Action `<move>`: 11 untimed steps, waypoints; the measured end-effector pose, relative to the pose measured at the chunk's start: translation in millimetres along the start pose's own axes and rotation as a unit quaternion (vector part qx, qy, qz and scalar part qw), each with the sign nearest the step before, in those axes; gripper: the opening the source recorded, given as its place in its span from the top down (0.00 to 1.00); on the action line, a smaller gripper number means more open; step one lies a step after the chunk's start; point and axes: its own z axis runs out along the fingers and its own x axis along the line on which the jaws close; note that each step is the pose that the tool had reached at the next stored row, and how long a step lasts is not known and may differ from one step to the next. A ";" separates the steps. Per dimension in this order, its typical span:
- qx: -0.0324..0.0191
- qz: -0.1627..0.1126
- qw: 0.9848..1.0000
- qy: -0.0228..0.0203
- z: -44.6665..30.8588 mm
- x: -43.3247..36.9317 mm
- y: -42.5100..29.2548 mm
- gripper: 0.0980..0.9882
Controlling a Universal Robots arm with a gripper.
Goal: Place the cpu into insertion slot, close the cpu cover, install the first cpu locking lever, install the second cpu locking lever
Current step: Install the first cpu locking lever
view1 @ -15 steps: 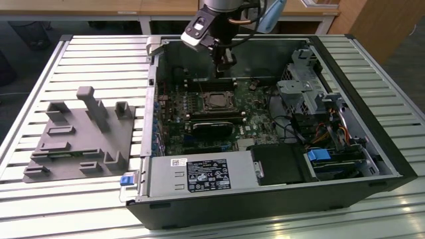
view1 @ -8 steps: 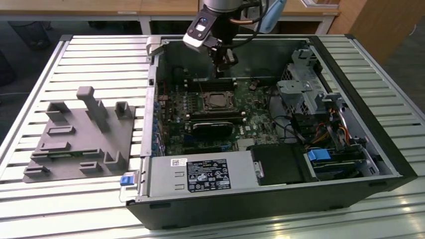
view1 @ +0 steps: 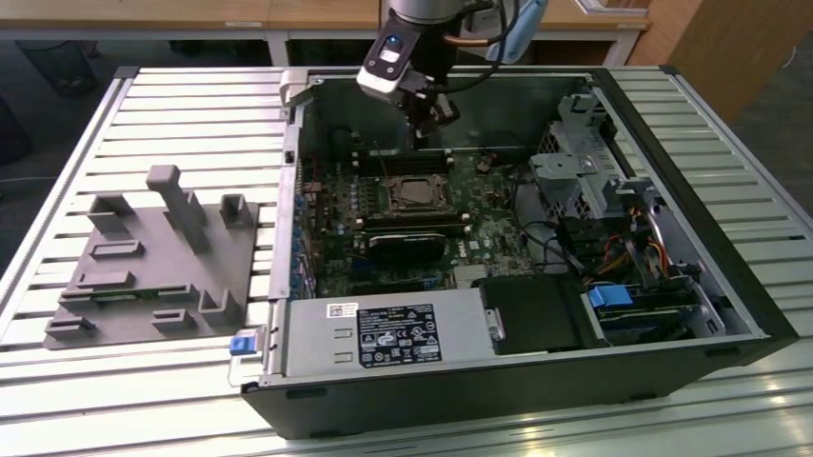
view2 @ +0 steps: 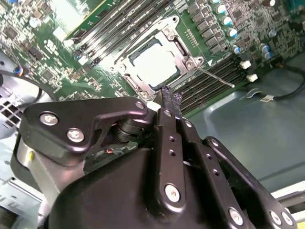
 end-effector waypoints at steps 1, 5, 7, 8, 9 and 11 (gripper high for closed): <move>0.000 -0.006 1.000 0.000 0.0 0.0 0.0 0.99; 0.000 -0.031 1.000 0.001 0.0 0.0 0.0 0.99; 0.000 -0.042 0.999 0.001 0.0 0.0 0.0 0.99; -0.001 -0.048 0.999 0.002 0.0 0.0 0.0 0.99; -0.001 -0.053 0.999 0.002 0.0 0.0 0.0 0.99; -0.001 -0.064 0.998 0.002 0.0 0.0 0.0 0.99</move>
